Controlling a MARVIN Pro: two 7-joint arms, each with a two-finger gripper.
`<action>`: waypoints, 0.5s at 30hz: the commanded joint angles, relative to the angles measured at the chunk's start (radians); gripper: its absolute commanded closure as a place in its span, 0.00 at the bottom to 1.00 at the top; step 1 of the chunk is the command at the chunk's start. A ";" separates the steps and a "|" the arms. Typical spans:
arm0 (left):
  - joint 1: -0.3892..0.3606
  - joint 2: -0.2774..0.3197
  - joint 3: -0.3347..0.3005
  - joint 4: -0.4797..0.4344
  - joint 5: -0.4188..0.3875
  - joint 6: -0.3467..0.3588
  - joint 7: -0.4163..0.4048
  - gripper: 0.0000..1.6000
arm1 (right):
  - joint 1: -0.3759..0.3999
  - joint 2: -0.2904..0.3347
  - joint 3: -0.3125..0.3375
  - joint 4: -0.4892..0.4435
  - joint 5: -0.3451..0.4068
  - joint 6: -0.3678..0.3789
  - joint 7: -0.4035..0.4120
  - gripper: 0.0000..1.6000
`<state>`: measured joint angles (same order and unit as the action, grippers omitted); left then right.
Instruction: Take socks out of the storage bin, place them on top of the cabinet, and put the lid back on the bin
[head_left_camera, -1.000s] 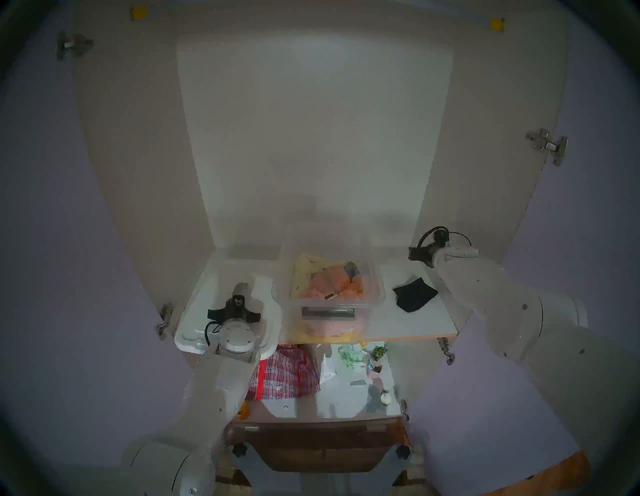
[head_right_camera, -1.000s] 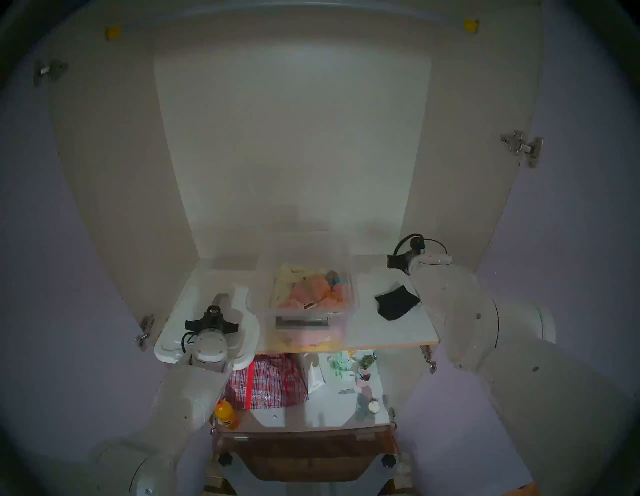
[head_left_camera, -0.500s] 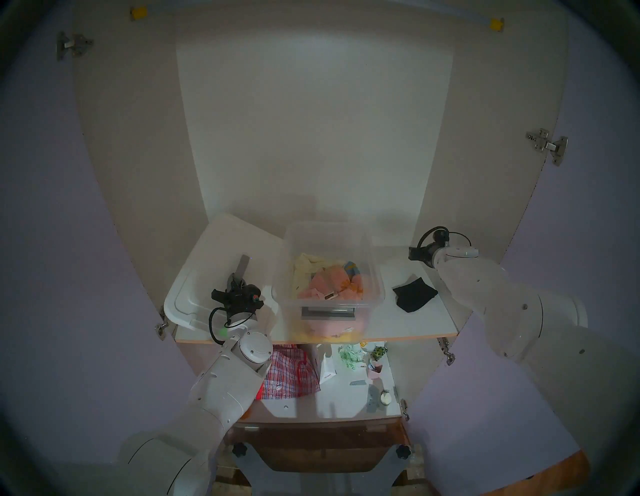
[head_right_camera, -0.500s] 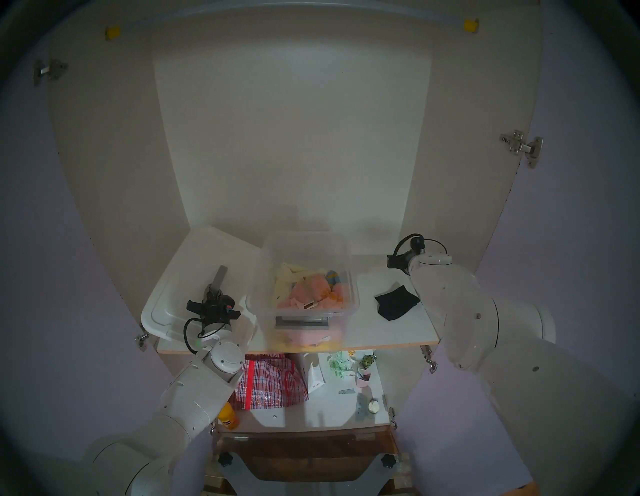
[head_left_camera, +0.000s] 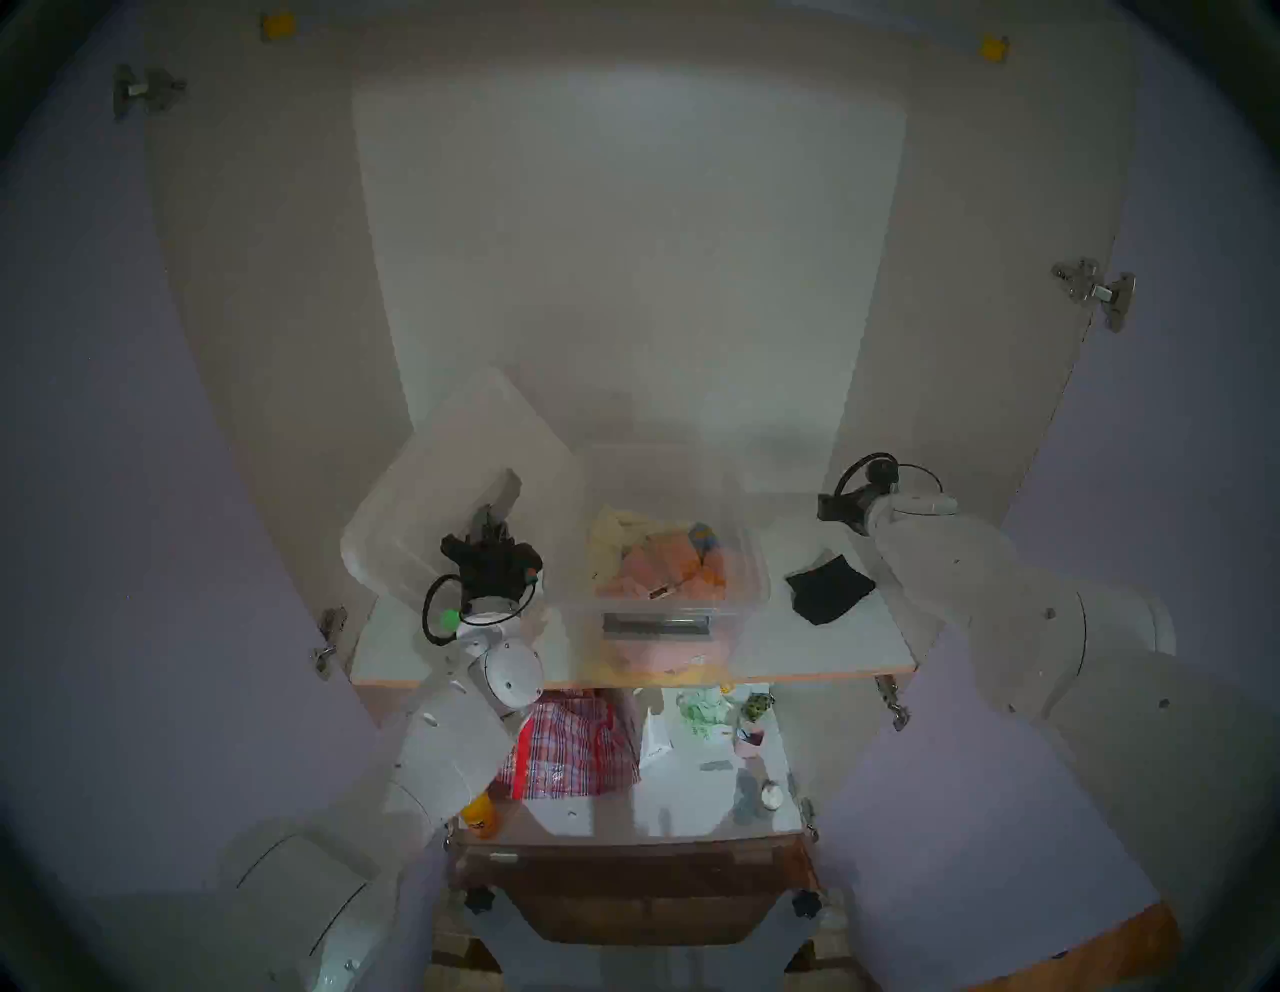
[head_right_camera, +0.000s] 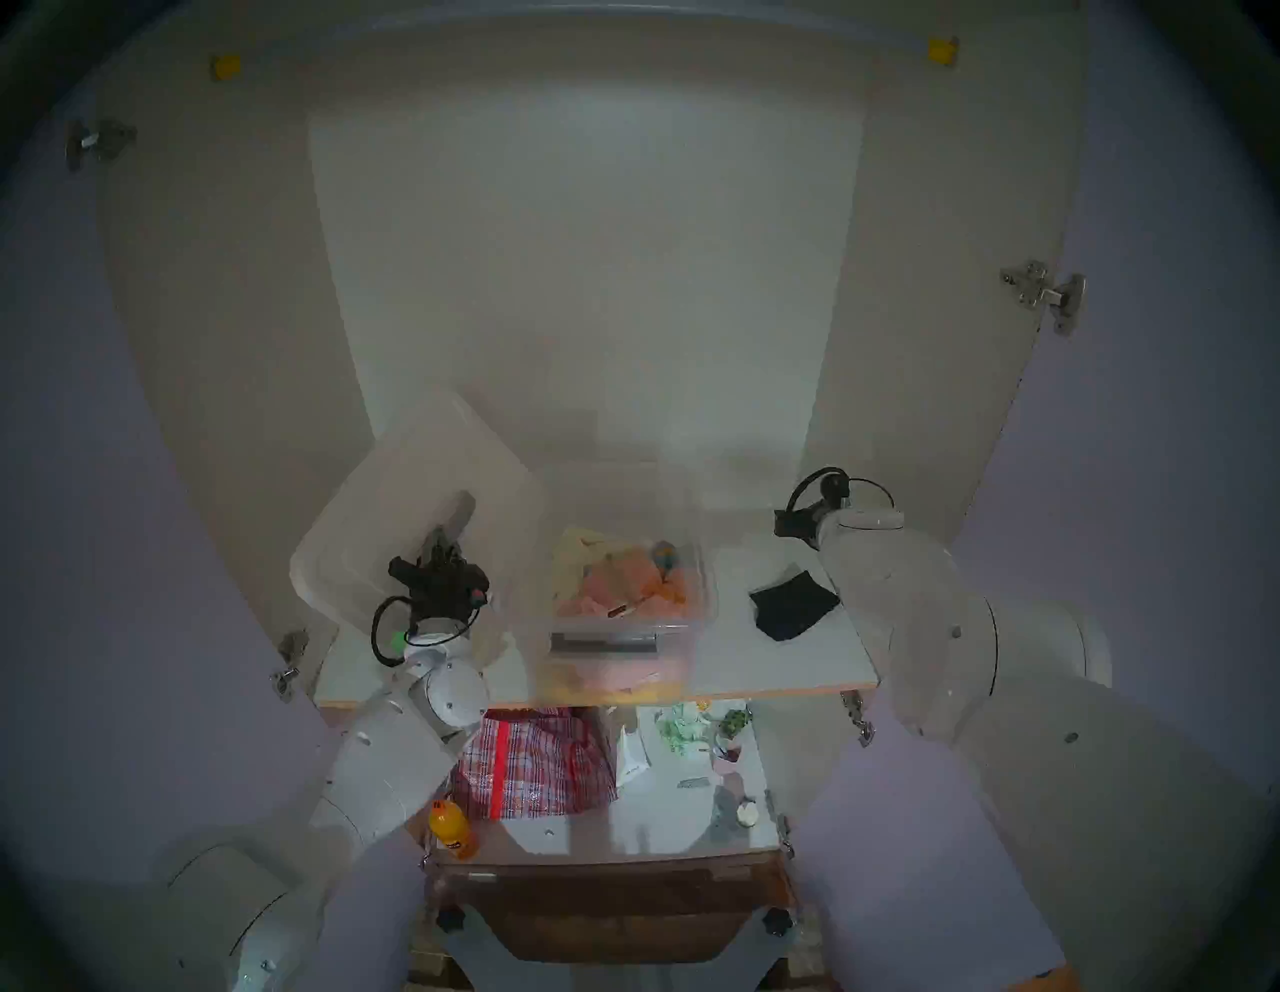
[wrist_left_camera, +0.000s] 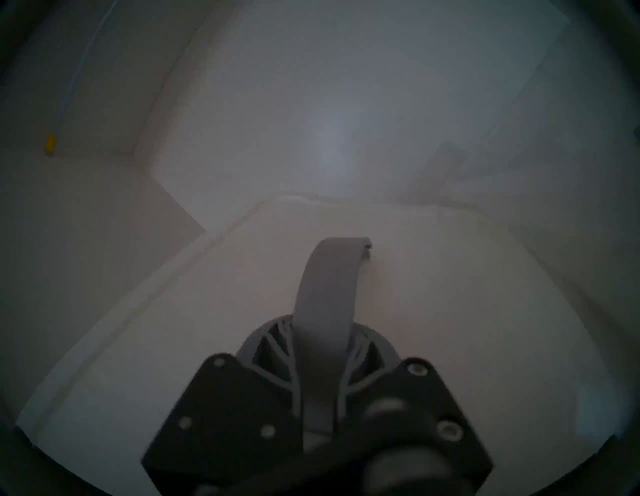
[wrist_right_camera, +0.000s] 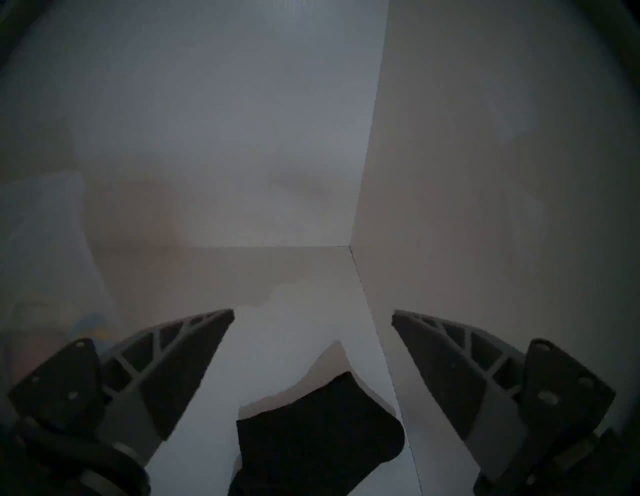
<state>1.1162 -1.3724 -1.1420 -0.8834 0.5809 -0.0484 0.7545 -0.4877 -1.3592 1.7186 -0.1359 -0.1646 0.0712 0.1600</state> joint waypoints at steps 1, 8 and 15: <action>-0.078 0.012 0.015 -0.024 0.051 0.012 0.028 1.00 | 0.033 0.002 -0.002 -0.021 -0.001 -0.016 0.001 0.00; -0.136 0.022 0.015 -0.036 0.060 0.033 0.032 1.00 | 0.033 0.002 -0.001 -0.021 -0.001 -0.016 0.001 0.00; -0.158 -0.008 -0.043 -0.066 -0.026 0.046 -0.019 1.00 | 0.033 0.002 -0.001 -0.021 -0.001 -0.016 0.001 0.00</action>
<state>1.0174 -1.3530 -1.1363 -0.8922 0.6144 -0.0017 0.7632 -0.4877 -1.3592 1.7186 -0.1358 -0.1646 0.0712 0.1600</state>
